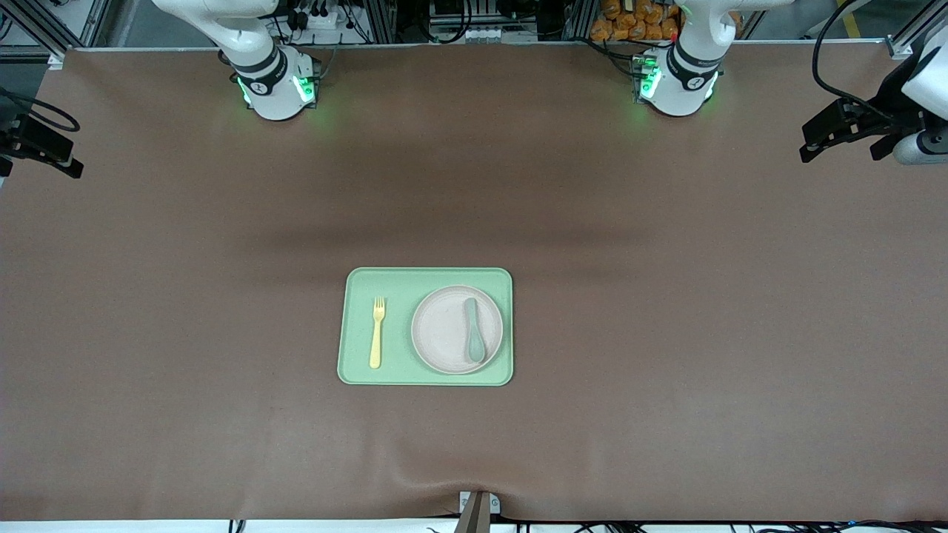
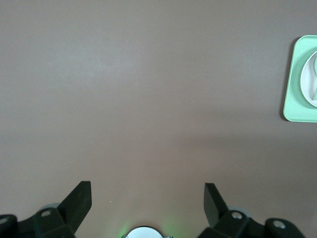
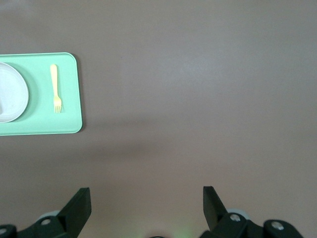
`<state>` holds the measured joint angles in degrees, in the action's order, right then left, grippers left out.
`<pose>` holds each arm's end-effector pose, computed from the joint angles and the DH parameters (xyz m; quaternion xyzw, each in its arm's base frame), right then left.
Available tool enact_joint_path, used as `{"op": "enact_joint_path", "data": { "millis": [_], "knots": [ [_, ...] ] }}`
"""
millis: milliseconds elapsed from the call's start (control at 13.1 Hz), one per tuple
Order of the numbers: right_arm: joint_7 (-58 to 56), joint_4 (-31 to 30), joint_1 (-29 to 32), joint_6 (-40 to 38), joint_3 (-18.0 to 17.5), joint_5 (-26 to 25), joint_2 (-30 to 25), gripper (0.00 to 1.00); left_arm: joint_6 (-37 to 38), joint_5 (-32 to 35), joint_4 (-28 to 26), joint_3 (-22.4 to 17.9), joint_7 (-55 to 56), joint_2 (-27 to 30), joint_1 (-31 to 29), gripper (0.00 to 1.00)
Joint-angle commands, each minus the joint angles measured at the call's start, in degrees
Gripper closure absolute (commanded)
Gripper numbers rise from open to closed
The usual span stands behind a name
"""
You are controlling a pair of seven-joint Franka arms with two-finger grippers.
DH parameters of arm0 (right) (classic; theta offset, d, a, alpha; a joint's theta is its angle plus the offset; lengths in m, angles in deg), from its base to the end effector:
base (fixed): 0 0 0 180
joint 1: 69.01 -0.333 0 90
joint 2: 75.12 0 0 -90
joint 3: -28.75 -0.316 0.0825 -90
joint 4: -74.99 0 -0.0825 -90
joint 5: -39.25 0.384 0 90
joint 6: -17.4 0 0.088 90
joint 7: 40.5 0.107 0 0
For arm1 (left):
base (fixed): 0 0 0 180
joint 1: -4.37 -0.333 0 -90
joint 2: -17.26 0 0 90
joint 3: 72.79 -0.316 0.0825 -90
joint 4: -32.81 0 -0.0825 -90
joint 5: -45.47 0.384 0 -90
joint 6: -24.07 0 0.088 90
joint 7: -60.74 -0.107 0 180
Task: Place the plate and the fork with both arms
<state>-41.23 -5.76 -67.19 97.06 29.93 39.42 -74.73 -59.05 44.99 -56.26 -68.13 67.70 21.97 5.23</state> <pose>0.5359 -0.0277 0.6799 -0.9997 0.0196 0.0129 0.0018 0.5134 -0.0527 0.6655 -0.9999 -0.0123 0.0110 0.0004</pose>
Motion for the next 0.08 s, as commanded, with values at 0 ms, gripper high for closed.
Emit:
{"op": "enact_joint_path", "data": {
  "millis": [0],
  "knots": [
    [-0.50,1.30,-0.07,-0.73,-0.04,0.01,0.58,0.00,0.06,1.36,0.22,0.44,0.86,0.39,-0.15,0.00]
  ]
}}
